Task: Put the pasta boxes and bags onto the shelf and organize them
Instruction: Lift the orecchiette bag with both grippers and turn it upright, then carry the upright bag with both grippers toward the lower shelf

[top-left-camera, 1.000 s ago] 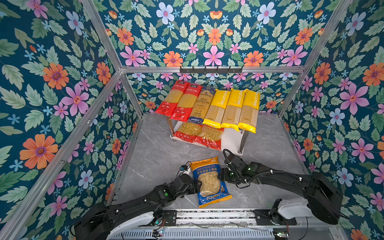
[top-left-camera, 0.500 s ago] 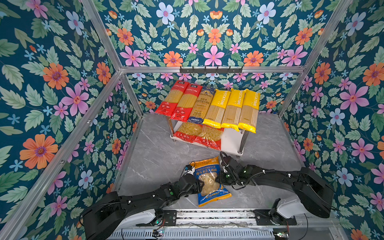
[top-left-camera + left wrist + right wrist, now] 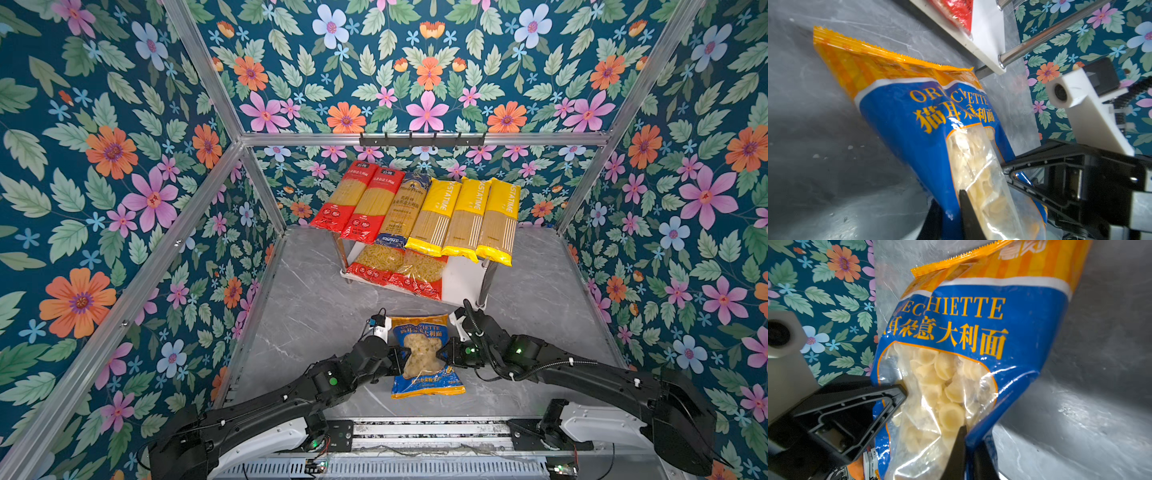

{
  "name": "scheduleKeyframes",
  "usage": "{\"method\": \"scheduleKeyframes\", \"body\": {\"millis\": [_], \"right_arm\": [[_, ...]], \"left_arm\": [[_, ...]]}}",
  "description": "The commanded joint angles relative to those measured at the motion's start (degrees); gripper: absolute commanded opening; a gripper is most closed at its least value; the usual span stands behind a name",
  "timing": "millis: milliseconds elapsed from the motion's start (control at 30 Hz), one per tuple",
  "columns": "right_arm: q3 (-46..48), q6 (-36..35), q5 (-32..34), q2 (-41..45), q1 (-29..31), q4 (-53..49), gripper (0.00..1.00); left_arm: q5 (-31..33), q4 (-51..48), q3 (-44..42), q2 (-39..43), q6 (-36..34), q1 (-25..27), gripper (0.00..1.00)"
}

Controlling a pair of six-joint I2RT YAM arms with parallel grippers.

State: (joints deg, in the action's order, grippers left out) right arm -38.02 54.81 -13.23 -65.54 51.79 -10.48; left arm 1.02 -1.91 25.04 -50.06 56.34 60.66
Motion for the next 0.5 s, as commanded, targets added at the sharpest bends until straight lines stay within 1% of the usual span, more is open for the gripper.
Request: {"method": "scheduleKeyframes", "body": {"millis": [0,167,267,400,467], "right_arm": [[-2.11,-1.91,2.40,2.48,0.09,1.50,0.09],[-3.63,-4.87,6.16,4.57,-0.54,3.01,0.07],[-3.56,-7.33,9.44,5.80,-1.64,5.36,0.05],[-2.50,-12.75,15.94,7.15,-3.93,11.04,0.05],[-1.43,-14.16,17.49,7.61,-5.77,15.68,0.05]], "left_arm": [[-0.14,1.52,3.53,0.23,-3.80,0.75,0.08],[1.35,0.94,8.53,-1.02,-9.18,1.03,0.05],[3.07,1.15,12.64,-3.39,-14.94,0.99,0.03],[7.96,4.70,16.40,-7.48,-23.95,0.88,0.02],[10.54,5.94,18.31,-9.73,-27.46,0.57,0.02]]}}
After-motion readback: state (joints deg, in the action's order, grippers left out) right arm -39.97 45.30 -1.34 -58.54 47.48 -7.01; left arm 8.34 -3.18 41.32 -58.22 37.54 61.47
